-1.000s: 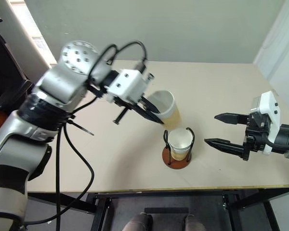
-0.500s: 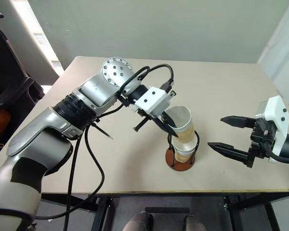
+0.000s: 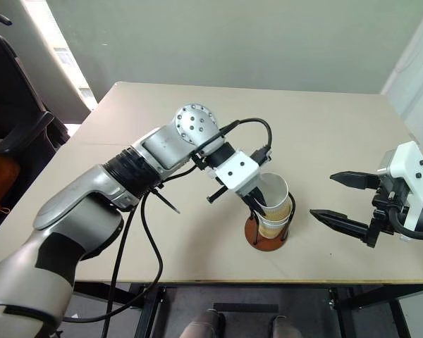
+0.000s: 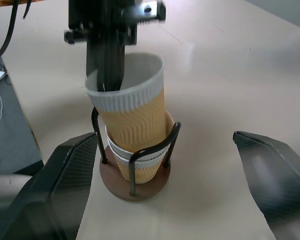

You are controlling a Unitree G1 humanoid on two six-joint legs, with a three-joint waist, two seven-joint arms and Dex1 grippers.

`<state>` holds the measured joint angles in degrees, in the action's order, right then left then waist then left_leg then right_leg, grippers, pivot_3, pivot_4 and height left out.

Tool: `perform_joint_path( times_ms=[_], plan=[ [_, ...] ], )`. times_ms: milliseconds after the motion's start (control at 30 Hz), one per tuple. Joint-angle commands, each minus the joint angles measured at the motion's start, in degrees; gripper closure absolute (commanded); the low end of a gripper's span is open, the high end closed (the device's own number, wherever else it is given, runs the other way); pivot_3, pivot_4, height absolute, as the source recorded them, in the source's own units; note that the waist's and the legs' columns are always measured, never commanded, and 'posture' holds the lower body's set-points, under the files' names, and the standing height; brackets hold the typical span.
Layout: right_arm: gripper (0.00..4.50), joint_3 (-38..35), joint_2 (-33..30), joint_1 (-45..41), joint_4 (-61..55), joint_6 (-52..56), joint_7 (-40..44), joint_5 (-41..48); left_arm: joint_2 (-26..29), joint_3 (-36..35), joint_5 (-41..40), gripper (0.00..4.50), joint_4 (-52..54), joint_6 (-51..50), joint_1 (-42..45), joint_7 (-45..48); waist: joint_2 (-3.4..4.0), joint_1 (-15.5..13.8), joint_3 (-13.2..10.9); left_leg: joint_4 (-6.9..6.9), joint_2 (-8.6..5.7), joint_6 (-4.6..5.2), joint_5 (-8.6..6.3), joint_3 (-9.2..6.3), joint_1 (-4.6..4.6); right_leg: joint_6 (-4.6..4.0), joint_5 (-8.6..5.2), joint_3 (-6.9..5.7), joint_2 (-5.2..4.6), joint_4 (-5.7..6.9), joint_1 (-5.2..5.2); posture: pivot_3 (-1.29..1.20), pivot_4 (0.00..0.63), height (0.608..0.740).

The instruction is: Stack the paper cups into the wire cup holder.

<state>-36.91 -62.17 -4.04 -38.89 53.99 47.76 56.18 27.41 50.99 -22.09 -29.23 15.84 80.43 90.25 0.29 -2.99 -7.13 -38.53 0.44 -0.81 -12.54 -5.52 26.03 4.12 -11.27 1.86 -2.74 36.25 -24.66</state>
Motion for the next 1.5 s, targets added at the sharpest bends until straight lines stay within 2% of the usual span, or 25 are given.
perform_joint_path(
  times_ms=[33,67,167,367,467,700,867,1000,1167,1233,1367,1500],
  plan=[
    [0.0,-0.01,-1.29,0.24,-0.74,-1.61,-0.33,-1.85,-0.2,-1.45,0.48,4.48,1.54,0.77,0.2,2.25,0.0,-0.01,0.0,-0.02,0.0,0.01,-0.01,0.01,0.0,0.01,0.0,0.0,0.0,0.0,0.01,0.0,0.15,0.74],
    [0.0,0.25,-1.36,0.52,-0.72,-1.77,-0.17,-2.24,-0.3,-1.68,0.66,4.48,1.69,0.58,0.12,2.25,0.0,-0.01,0.0,-0.02,-0.01,0.03,-0.02,0.01,0.0,0.02,0.01,0.0,-0.01,0.0,0.02,0.0,0.15,0.74],
    [0.0,1.8,-1.08,-0.09,-0.28,-2.65,-0.13,-2.63,-0.49,-2.49,1.72,3.83,1.4,0.18,-0.16,2.25,0.02,-0.01,0.01,-0.08,-0.04,0.12,-0.07,0.01,-0.02,0.04,0.01,0.0,-0.05,0.0,0.06,0.0,0.15,0.74],
    [0.0,8.23,-1.72,-4.13,2.53,-5.3,1.58,-3.8,-2.75,-9.86,5.83,1.74,0.63,-1.54,-2.56,0.5,0.06,0.02,0.02,-0.23,-0.16,0.39,-0.21,0.04,-0.04,0.18,0.03,0.0,-0.17,0.0,0.14,0.0,0.15,0.74],
    [0.0,11.55,-2.4,-6.97,5.08,-6.87,3.45,-5.31,-3.0,-13.3,7.72,1.74,0.88,-3.56,-3.78,-0.46,0.12,0.02,0.03,-0.35,-0.27,0.45,-0.17,0.1,-0.04,0.3,0.04,0.0,-0.25,0.02,0.17,0.0,0.15,0.74],
    [0.0,23.25,-1.42,-17.05,14.14,-12.39,8.64,-11.75,-1.02,-26.2,8.43,1.74,2.42,-12.92,-7.29,-9.91,0.22,0.27,0.06,-0.45,-0.42,0.61,-0.07,0.16,-0.04,0.47,0.12,0.02,-0.45,-0.02,0.23,0.0,0.15,0.74],
    [0.0,29.07,-0.2,-22.86,19.58,-15.06,13.16,-15.08,7.73,-32.55,4.03,1.74,16.25,-24.23,-16.58,-6.95,0.35,0.73,0.1,-0.42,-0.41,0.32,0.21,0.18,-0.06,0.46,0.11,0.04,-0.42,-0.06,0.2,0.0,0.15,0.74],
    [0.0,33.57,1.34,-27.98,24.91,-17.61,16.9,-18.8,13.94,-36.84,1.83,1.74,26.97,-33.05,-24.51,-9.16,0.36,1.14,0.09,-0.41,-0.41,0.29,0.23,0.18,-0.01,0.44,0.1,0.05,-0.41,-0.13,0.14,0.0,0.15,0.74],
    [0.0,34.52,1.07,-29.14,28.29,-17.84,20.09,-20.88,26.06,-44.05,2.95,1.74,32.55,-37.83,-38.11,-11.1,0.38,1.49,0.1,-0.32,-0.41,0.32,0.23,0.15,-0.14,0.16,-0.03,0.03,-0.44,-0.12,0.18,0.0,0.15,0.74],
    [0.0,33.37,0.57,-27.99,29.8,-18.22,20.51,-21.64,29.3,-49.79,1.33,1.74,32.14,-40.23,-43.6,-13.58,0.37,1.6,0.1,-0.21,-0.4,0.29,0.24,0.14,-0.2,-0.07,-0.16,-0.01,-0.44,-0.03,0.15,0.0,0.15,0.74],
    [0.0,31.5,-0.48,-26.12,31.18,-17.72,19.98,-22.85,31.98,-62.94,-1.93,1.74,28.24,-44.01,-52.96,-18.57,0.36,1.56,0.1,0.04,-0.39,0.28,0.25,0.09,-0.24,-0.74,-0.49,-0.06,-0.48,0.29,0.02,0.0,0.15,0.74],
    [0.0,29.29,-0.77,-24.74,29.44,-16.03,19.44,-21.62,33.16,-70.7,-3.71,1.74,29.58,-47.37,-61.59,-20.74,0.36,1.68,0.1,0.56,-0.4,0.29,0.18,0.12,-0.58,-0.98,-0.6,-0.03,-0.52,0.62,-0.05,0.0,0.15,0.74]
  ],
)
